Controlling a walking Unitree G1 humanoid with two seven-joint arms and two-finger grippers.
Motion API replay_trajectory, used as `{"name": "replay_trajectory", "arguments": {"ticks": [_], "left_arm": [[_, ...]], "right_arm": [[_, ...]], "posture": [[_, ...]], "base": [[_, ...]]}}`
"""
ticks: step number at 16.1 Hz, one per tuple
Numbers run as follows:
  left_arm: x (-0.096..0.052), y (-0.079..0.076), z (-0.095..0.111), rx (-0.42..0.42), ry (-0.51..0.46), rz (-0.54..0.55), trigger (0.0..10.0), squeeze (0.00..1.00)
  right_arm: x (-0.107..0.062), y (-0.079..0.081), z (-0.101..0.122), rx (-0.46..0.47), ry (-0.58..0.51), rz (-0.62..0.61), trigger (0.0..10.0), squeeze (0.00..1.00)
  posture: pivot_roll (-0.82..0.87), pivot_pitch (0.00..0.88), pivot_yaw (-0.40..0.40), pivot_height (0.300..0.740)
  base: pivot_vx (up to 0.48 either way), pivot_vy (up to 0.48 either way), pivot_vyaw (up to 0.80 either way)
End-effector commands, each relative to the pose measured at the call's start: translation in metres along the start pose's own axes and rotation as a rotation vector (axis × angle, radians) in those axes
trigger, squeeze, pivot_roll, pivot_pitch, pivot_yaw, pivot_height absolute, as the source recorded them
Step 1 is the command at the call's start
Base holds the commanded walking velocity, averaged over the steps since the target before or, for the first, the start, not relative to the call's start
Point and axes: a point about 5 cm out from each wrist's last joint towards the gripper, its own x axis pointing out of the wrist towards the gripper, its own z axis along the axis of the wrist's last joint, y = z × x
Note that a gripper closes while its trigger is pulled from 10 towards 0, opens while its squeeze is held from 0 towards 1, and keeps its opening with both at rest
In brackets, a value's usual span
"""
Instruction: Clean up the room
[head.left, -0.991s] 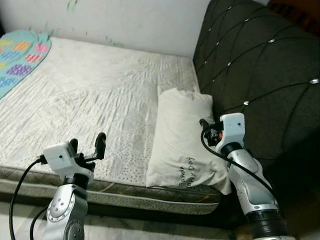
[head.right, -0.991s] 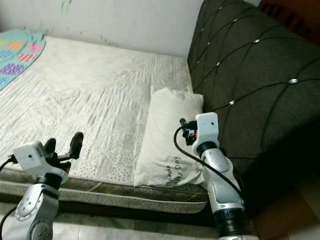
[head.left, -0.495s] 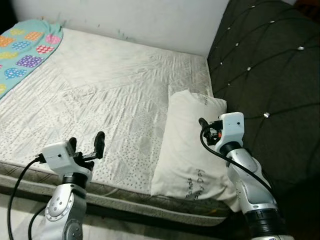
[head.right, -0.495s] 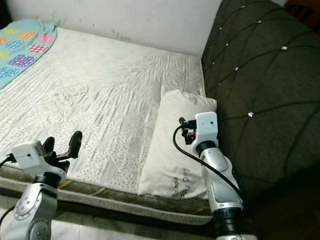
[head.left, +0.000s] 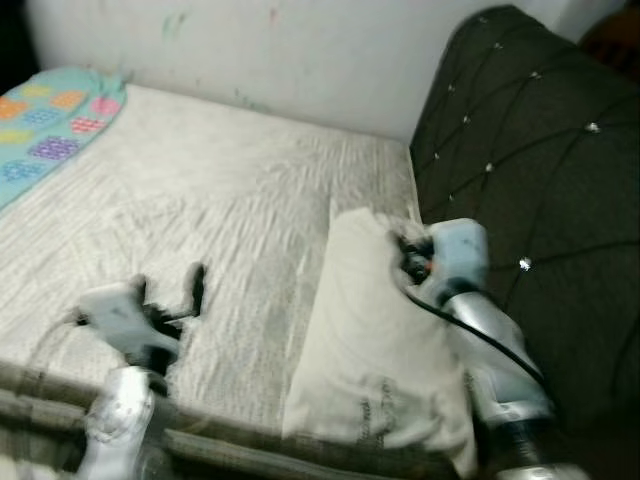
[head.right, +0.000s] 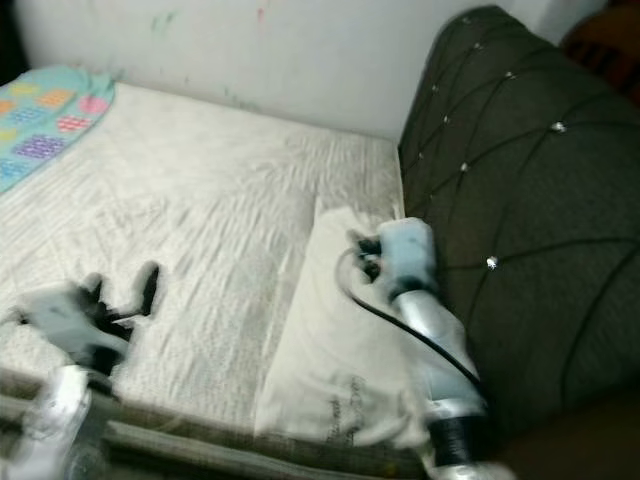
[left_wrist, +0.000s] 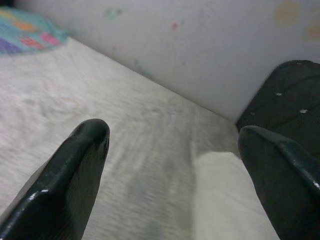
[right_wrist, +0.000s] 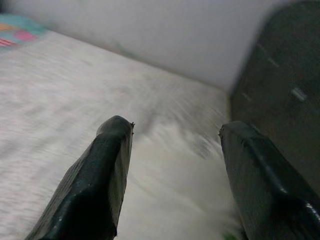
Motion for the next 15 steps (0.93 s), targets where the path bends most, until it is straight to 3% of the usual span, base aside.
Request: {"name": "replay_trajectory", "arguments": {"ticks": [1,5,8,12,15], "left_arm": [[0.0,0.003,0.001,0.01,0.006,0.018,10.0,0.0],[0.001,0.006,-0.001,-0.015,0.011,0.051,10.0,0.0],[0.001,0.007,0.0,-0.008,0.006,0.055,10.0,0.0],[-0.006,0.018,0.0,0.026,-0.004,0.123,10.0,0.0],[-0.005,0.018,0.0,0.013,-0.025,0.149,10.0,0.0]], "right_arm": [[0.003,0.003,0.005,0.003,-0.015,0.013,10.0,0.0],[0.005,0.004,0.006,0.014,-0.015,0.022,10.0,0.0],[0.005,0.004,0.008,0.019,-0.017,0.027,10.0,0.0],[0.009,-0.002,0.014,0.009,-0.017,0.039,10.0,0.0],[0.018,0.005,0.019,-0.004,-0.023,0.088,10.0,0.0]], "posture": [[0.02,0.0,-0.112,0.74],[0.02,0.0,-0.116,0.74],[0.01,0.0,-0.121,0.74],[0.02,0.0,-0.171,0.74],[0.03,0.0,-0.199,0.74]], "base": [[0.0,0.0,0.0],[0.0,0.0,0.0],[0.0,0.447,0.0],[0.0,0.0,0.0],[0.0,0.0,0.0]]}}
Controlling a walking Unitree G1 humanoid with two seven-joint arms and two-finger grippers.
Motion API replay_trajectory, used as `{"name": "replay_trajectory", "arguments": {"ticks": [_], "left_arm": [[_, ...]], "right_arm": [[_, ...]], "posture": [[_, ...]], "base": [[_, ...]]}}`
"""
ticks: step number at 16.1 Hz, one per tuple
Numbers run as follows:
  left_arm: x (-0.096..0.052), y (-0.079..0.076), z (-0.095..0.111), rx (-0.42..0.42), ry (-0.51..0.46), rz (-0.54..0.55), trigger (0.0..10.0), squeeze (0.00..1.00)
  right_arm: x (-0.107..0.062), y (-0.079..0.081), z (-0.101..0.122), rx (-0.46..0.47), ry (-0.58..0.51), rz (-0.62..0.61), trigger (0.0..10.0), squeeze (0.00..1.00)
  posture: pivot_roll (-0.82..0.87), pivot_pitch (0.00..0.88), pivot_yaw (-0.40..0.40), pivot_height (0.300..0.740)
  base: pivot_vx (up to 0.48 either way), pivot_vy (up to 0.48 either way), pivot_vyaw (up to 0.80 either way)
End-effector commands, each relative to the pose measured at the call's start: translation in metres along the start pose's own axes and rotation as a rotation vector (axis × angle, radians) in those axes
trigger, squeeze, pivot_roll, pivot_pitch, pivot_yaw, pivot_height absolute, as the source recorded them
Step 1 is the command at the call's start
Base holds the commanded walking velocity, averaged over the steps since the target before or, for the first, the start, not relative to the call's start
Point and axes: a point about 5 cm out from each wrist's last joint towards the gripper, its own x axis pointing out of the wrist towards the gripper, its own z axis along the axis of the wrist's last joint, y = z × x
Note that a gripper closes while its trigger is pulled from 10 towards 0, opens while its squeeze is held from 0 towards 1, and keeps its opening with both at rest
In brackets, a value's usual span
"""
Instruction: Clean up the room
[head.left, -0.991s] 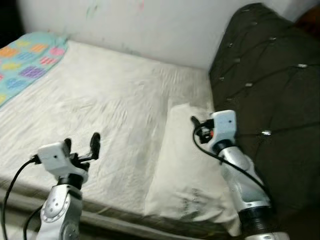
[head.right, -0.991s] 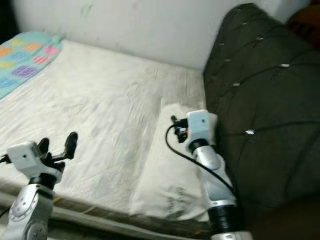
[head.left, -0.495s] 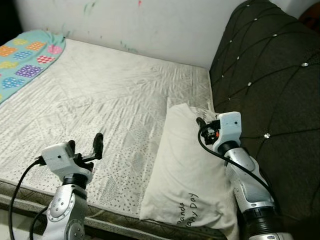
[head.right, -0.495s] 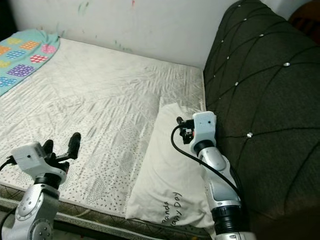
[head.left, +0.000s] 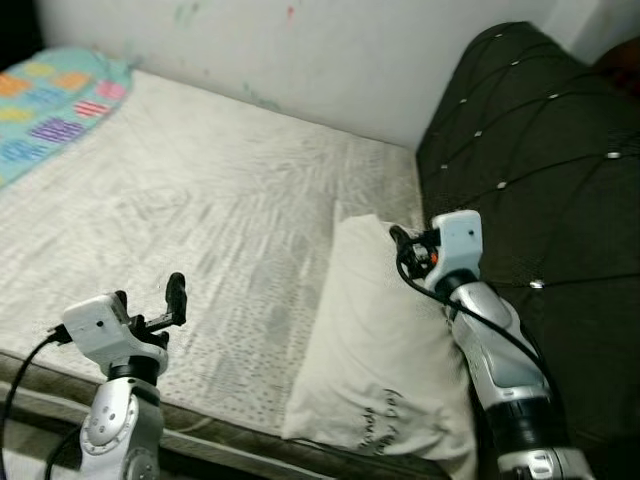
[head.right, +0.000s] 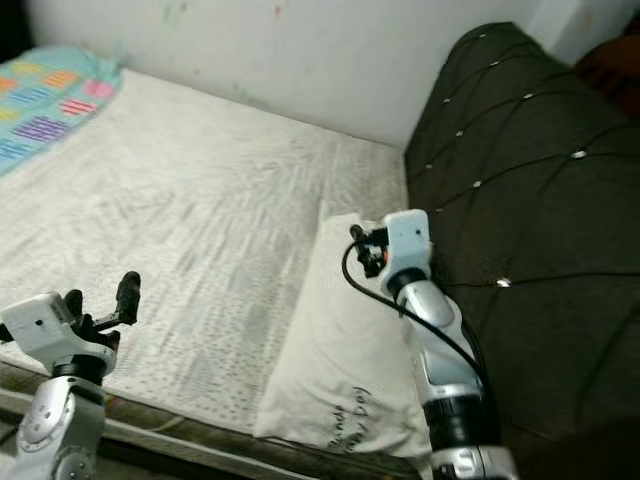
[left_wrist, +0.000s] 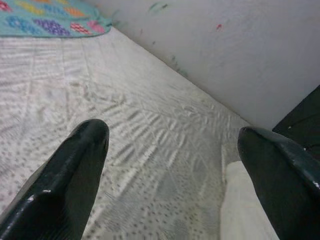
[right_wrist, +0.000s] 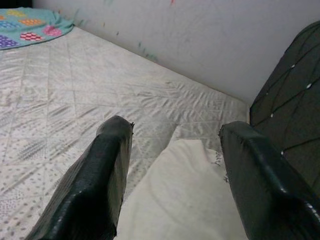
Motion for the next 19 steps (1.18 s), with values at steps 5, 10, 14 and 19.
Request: {"name": "replay_trajectory", "arguments": {"ticks": [5,10,14,19], "left_arm": [[0.014,-0.013,0.003,0.007,-0.034,-0.033,10.0,0.0],[0.01,-0.01,0.002,-0.006,-0.049,0.005,10.0,0.0],[0.003,-0.004,0.004,-0.015,-0.077,0.066,10.0,0.0],[0.012,-0.012,0.003,-0.005,-0.059,0.007,10.0,0.0]], "right_arm": [[0.009,-0.002,0.004,-0.015,-0.015,-0.006,10.0,0.0],[0.023,0.014,0.009,-0.033,-0.014,0.081,10.0,0.0],[0.032,0.031,0.012,-0.047,-0.015,0.159,10.0,0.0],[0.025,0.019,0.006,-0.04,-0.015,0.102,10.0,0.0]], "posture": [[0.02,0.0,-0.167,0.74],[0.06,0.0,-0.239,0.74],[0.1,0.0,-0.292,0.74],[0.05,0.0,-0.21,0.74]], "base": [[0.0,0.0,0.0],[0.0,0.0,0.0],[0.0,0.0,0.0],[0.0,0.0,0.0]]}}
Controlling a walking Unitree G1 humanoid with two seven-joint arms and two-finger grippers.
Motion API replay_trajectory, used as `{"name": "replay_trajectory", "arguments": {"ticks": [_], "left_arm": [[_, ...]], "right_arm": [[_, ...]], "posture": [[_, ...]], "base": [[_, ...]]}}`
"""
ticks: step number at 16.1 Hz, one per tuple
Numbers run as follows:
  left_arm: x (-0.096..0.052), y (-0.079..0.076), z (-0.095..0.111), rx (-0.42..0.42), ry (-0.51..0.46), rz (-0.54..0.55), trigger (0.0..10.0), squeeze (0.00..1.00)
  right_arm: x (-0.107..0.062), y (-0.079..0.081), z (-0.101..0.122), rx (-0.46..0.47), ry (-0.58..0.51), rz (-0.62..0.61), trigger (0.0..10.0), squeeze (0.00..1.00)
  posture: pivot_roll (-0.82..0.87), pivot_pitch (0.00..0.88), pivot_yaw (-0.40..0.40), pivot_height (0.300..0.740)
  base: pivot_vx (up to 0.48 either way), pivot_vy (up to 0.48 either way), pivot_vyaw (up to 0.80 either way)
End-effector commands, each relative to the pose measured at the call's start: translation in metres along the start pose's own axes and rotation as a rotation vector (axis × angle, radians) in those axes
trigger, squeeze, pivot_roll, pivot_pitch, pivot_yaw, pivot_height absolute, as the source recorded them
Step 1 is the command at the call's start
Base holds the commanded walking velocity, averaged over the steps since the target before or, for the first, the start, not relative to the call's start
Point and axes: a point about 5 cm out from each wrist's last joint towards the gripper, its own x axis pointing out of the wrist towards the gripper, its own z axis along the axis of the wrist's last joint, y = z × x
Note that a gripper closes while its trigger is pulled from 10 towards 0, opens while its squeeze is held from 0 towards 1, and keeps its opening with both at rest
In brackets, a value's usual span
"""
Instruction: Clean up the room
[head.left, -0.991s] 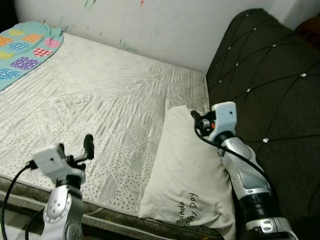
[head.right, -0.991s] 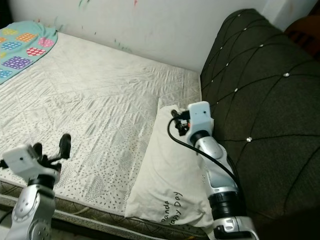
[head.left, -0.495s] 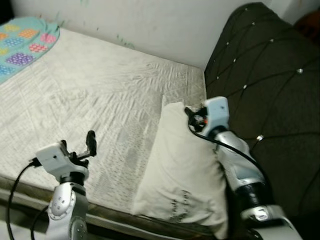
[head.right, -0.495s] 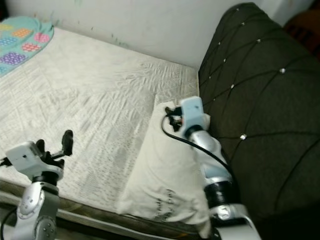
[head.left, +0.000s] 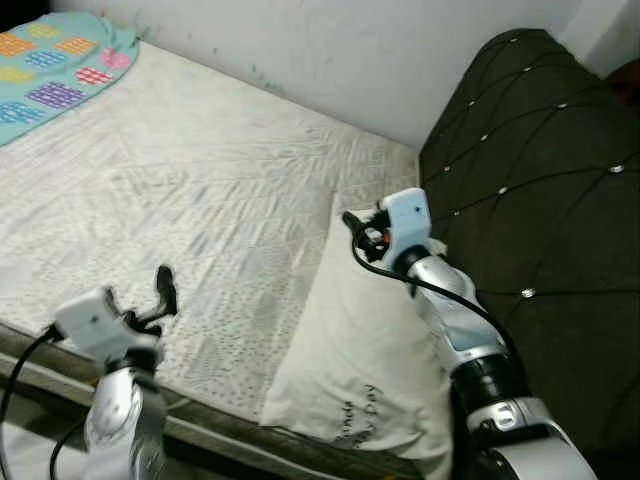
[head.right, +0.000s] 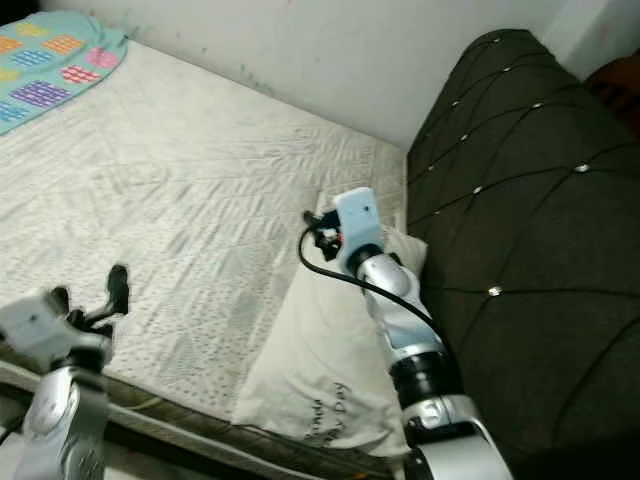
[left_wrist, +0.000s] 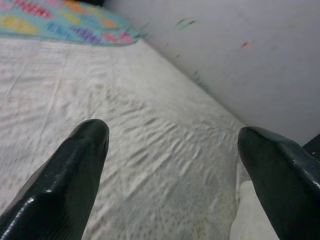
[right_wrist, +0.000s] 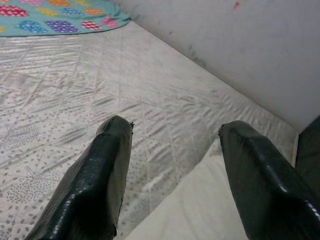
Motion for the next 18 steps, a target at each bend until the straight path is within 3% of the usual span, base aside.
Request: {"name": "replay_trajectory", "arguments": {"ticks": [1,4,6,7,9,12,18], "left_arm": [[0.004,-0.015,-0.005,-0.009,0.03,-0.068,10.0,0.0],[0.019,-0.036,-0.01,-0.032,0.066,-0.164,10.0,0.0],[0.028,-0.058,-0.015,-0.059,0.104,-0.261,10.0,0.0],[0.029,-0.06,-0.015,-0.062,0.108,-0.271,10.0,0.0],[0.03,-0.061,-0.015,-0.059,0.111,-0.287,10.0,0.0],[0.024,-0.044,-0.023,-0.049,0.148,-0.255,10.0,0.0],[0.038,-0.047,-0.013,-0.04,0.109,-0.272,10.0,0.0]], "right_arm": [[-0.011,-0.021,-0.004,0.0,0.002,-0.086,10.0,0.0],[-0.031,-0.041,-0.009,-0.009,-0.007,-0.191,10.0,0.0],[-0.051,-0.055,-0.014,-0.017,-0.009,-0.276,10.0,0.0],[-0.053,-0.056,-0.014,-0.016,-0.01,-0.287,10.0,0.0],[-0.058,-0.056,-0.016,-0.008,-0.014,-0.311,10.0,0.0],[-0.063,-0.045,-0.022,0.022,-0.016,-0.328,10.0,0.0],[-0.059,-0.042,-0.017,0.038,-0.036,-0.324,10.0,0.0]], "posture": [[0.03,0.0,-0.187,0.74],[-0.07,0.0,-0.096,0.74],[-0.13,0.0,-0.035,0.74],[-0.13,0.0,-0.031,0.74],[-0.13,0.0,-0.011,0.74],[-0.11,0.0,0.001,0.74],[-0.11,0.0,0.001,0.74]], "base": [[0.0,0.0,0.0],[0.0,0.0,0.0],[0.0,0.0,0.0],[0.0,0.0,0.0],[0.0,0.0,0.0],[0.0,0.0,0.0],[0.0,0.0,0.0]]}}
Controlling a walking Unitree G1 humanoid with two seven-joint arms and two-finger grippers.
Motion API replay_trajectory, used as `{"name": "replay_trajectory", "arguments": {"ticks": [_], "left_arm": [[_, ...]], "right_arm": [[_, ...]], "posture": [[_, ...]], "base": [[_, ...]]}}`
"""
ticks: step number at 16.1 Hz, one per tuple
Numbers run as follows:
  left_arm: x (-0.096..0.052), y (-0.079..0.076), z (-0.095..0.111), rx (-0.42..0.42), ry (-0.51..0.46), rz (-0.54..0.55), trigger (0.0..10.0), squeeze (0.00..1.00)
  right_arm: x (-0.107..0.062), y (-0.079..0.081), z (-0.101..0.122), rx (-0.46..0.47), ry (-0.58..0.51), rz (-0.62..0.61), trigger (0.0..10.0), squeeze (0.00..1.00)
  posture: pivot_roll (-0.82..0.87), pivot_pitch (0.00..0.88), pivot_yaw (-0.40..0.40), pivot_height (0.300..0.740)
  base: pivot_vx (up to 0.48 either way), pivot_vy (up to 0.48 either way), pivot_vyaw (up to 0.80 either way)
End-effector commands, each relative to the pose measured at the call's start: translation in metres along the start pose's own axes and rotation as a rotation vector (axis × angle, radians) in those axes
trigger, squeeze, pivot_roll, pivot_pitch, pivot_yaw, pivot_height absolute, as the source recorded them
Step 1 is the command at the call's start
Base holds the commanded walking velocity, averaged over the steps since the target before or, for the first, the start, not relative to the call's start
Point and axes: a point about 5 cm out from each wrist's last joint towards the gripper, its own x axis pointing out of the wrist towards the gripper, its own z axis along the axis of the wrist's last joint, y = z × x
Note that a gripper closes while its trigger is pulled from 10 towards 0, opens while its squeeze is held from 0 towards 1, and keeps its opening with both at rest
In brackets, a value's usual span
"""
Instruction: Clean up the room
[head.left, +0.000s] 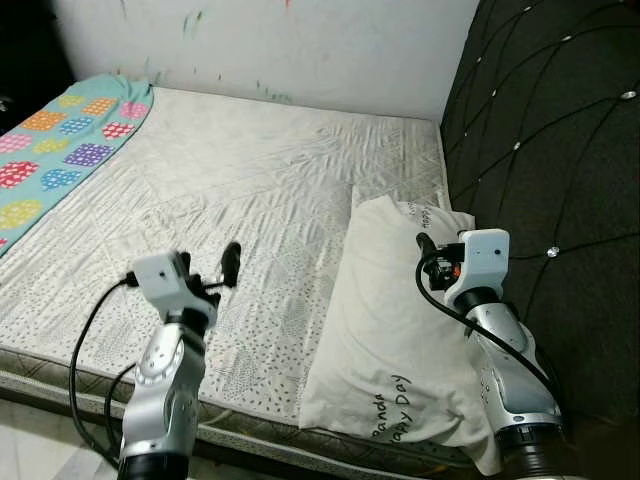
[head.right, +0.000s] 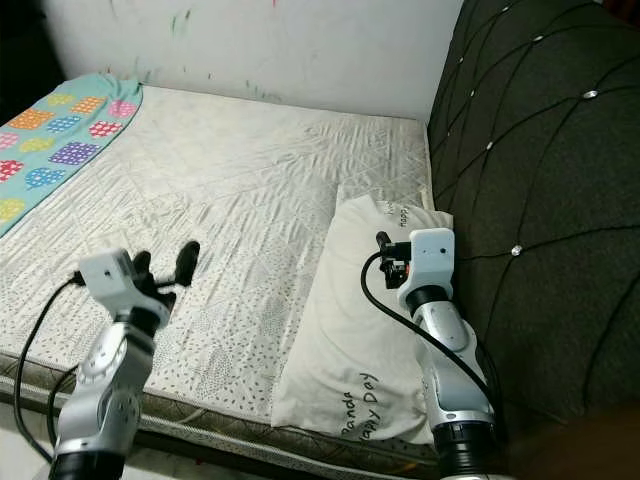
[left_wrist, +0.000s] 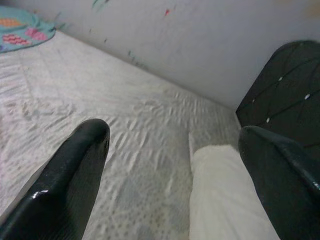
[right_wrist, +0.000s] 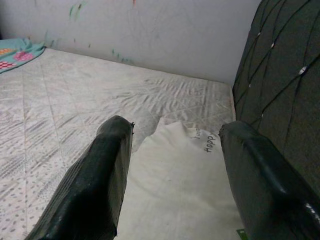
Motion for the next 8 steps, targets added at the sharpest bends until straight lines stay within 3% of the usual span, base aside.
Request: {"name": "replay_trajectory", "arguments": {"ticks": [1,3,8], "left_arm": [[0.003,-0.001,0.004,0.002,-0.015,-0.004,10.0,0.0],[0.006,0.0,0.011,0.015,-0.035,-0.012,10.0,0.0],[0.01,0.006,0.002,0.032,-0.011,-0.001,10.0,0.0]], "right_arm": [[0.004,0.0,0.009,-0.005,-0.028,0.0,10.0,0.0],[0.009,-0.001,0.011,-0.006,-0.035,0.0,10.0,0.0],[0.004,-0.011,0.01,-0.014,-0.044,-0.047,10.0,0.0]], "posture": [[-0.11,0.0,0.001,0.74],[-0.1,0.0,0.004,0.74],[-0.12,0.0,0.02,0.74]], "base": [[0.0,0.0,0.0],[0.0,0.0,0.0],[0.0,0.0,0.0]]}}
